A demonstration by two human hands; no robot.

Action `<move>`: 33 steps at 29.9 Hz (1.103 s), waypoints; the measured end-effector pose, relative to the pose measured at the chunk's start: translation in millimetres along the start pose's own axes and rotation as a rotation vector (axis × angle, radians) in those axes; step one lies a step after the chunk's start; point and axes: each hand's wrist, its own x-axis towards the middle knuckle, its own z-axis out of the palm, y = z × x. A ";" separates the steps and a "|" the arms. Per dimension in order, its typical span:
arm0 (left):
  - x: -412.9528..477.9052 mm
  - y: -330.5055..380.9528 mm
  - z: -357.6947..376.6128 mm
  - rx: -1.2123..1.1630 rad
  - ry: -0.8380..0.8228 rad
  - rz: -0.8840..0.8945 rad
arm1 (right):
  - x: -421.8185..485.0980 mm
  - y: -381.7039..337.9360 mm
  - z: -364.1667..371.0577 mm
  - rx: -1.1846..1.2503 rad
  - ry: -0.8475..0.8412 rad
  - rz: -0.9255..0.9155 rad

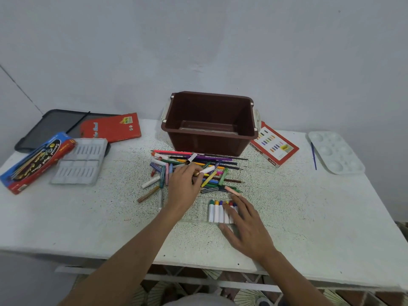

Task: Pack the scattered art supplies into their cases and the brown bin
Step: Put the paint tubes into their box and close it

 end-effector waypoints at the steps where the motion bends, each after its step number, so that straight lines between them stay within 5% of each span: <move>1: -4.6 0.2 -2.8 -0.093 0.006 -0.016 | -0.1 -0.3 -0.2 0.001 -0.004 0.003; 11: -40.6 1.3 -31.0 -0.493 -0.233 -0.319 | -0.4 -0.2 1.0 -0.003 -0.004 0.011; 19: -43.8 -0.1 -25.0 -0.418 -0.430 -0.264 | -1.4 0.4 1.5 -0.015 -0.019 0.013; 33: -50.8 -10.4 -5.9 -0.098 -0.411 0.012 | -2.3 0.9 3.3 -0.017 -0.018 0.014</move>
